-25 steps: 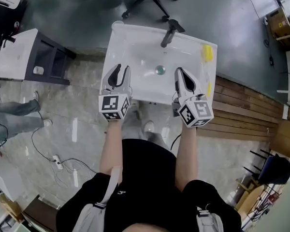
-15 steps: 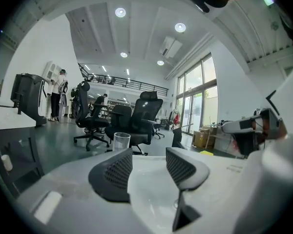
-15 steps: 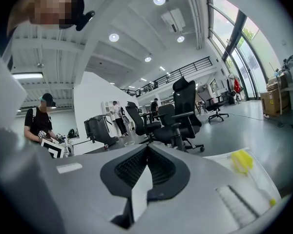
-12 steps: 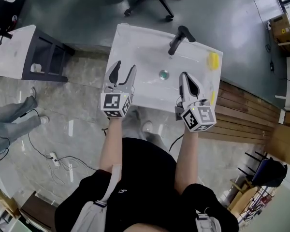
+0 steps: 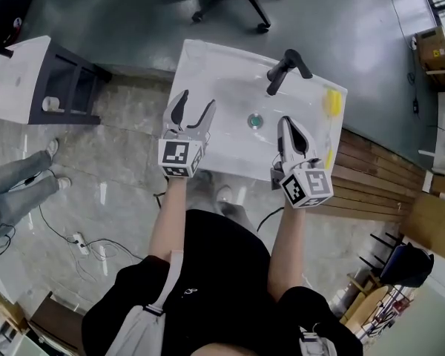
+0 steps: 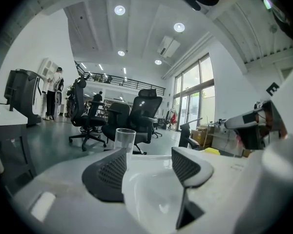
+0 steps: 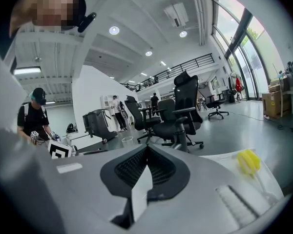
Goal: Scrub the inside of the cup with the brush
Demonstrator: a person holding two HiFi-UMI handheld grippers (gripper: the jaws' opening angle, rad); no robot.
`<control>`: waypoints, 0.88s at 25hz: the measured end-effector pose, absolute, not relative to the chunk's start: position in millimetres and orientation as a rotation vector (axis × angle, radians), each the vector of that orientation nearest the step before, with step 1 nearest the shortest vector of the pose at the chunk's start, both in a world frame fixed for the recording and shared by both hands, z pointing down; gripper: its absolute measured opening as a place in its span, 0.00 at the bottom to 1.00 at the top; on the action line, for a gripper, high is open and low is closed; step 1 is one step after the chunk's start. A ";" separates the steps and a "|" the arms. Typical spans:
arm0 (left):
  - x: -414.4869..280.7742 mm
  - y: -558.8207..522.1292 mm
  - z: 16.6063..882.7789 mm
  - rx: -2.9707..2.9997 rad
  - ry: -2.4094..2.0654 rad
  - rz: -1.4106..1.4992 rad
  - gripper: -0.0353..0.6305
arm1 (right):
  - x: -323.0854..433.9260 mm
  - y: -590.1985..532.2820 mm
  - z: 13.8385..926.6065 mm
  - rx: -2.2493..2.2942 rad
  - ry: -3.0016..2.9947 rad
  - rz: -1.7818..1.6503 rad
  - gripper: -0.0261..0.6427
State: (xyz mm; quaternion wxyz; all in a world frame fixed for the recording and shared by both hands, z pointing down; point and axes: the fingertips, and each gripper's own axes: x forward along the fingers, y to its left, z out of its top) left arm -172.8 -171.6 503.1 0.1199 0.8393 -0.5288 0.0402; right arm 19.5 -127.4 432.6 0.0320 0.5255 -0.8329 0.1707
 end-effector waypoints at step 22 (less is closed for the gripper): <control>-182.8 -247.1 524.2 2.482 -1.537 0.200 0.53 | 17.1 -165.9 437.3 1.694 -2.486 0.526 0.04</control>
